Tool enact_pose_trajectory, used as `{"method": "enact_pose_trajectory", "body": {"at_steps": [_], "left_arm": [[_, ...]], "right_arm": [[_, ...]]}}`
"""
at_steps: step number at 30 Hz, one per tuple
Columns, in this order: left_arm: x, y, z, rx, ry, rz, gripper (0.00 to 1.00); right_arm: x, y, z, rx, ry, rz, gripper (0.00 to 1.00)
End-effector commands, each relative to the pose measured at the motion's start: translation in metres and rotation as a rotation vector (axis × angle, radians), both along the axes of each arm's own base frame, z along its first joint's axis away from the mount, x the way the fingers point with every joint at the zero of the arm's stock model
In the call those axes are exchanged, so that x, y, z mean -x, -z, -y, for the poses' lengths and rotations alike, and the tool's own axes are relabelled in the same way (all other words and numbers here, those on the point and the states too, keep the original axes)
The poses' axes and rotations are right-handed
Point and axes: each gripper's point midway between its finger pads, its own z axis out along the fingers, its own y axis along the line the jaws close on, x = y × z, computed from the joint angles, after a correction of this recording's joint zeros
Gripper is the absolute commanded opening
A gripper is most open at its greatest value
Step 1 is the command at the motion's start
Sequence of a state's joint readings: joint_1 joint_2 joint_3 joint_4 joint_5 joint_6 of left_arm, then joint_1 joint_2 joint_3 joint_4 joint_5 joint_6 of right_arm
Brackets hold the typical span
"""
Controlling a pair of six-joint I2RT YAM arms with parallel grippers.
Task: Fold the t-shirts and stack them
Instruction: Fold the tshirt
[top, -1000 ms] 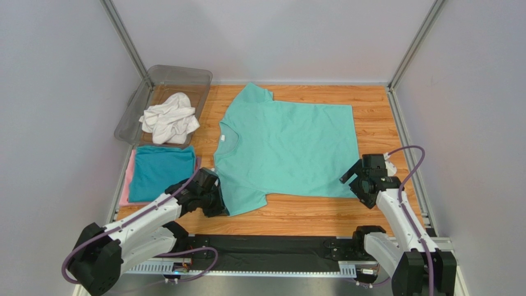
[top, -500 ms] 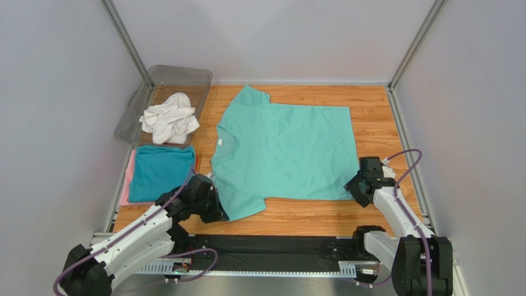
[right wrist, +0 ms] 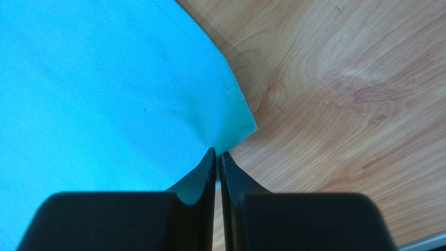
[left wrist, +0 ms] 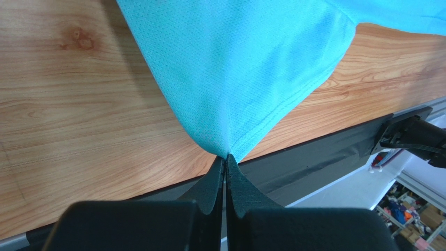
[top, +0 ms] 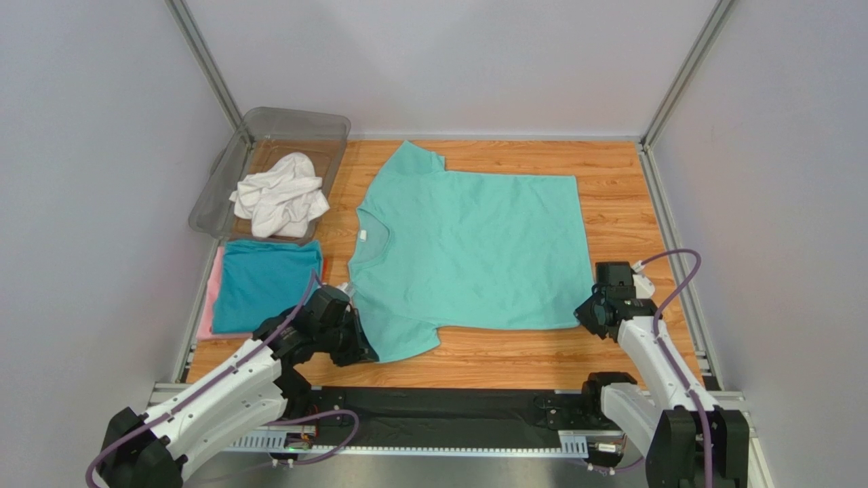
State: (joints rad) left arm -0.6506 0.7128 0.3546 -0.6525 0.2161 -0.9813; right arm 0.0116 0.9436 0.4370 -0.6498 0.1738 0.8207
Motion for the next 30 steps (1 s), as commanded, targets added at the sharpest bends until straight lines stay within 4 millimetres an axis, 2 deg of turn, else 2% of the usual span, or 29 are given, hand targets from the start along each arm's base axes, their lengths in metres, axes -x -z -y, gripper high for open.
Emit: {"method": "enact_pose_trajectory", "body": {"at_steps": [1,6,10,11,13,14,16,17,19,22,24,25,26,30], "left_arm": [[-0.013,-0.024,0.008,0.024,0.021,0.068,0.0],[-0.034,-0.047,0.018,0.026,0.036,0.145,0.0],[-0.061,-0.065,0.025,0.003,0.034,0.225,0.0],[-0.072,-0.077,0.027,-0.004,0.022,0.264,0.0],[-0.086,-0.079,0.029,-0.053,0.036,0.281,0.0],[-0.098,-0.096,0.034,-0.052,0.03,0.317,0.0],[-0.113,-0.097,0.033,-0.102,0.023,0.322,0.0],[-0.123,-0.11,0.037,-0.091,0.02,0.352,0.0],[-0.138,-0.112,0.039,-0.096,0.018,0.358,0.0],[-0.164,-0.13,0.04,-0.098,0.0,0.405,0.0],[-0.178,-0.131,0.039,-0.108,-0.004,0.415,0.0],[-0.185,-0.139,0.04,-0.101,-0.006,0.432,0.0],[-0.19,-0.14,0.04,-0.099,-0.007,0.436,0.0],[-0.214,-0.137,0.039,-0.099,-0.013,0.432,0.0]], "right_arm": [[-0.005,-0.01,0.001,0.009,-0.016,0.05,0.01],[-0.013,-0.023,-0.003,0.007,-0.069,0.077,0.0],[-0.024,-0.033,-0.008,-0.007,-0.11,0.079,0.0],[-0.027,-0.035,-0.009,-0.011,-0.116,0.082,0.0],[-0.037,-0.043,-0.011,-0.017,-0.132,0.098,0.0],[-0.04,-0.046,-0.011,-0.015,-0.138,0.104,0.0],[-0.049,-0.054,-0.01,-0.002,-0.149,0.114,0.0],[-0.053,-0.056,-0.009,0.002,-0.151,0.116,0.0],[-0.061,-0.062,-0.008,0.01,-0.155,0.119,0.0],[-0.073,-0.067,-0.008,0.021,-0.166,0.117,0.0],[-0.079,-0.066,-0.005,0.031,-0.161,0.102,0.0],[-0.087,-0.073,-0.005,0.036,-0.161,0.12,0.0],[-0.09,-0.07,-0.004,0.037,-0.16,0.108,0.0],[-0.111,-0.079,-0.004,0.039,-0.152,0.134,0.0]]}}
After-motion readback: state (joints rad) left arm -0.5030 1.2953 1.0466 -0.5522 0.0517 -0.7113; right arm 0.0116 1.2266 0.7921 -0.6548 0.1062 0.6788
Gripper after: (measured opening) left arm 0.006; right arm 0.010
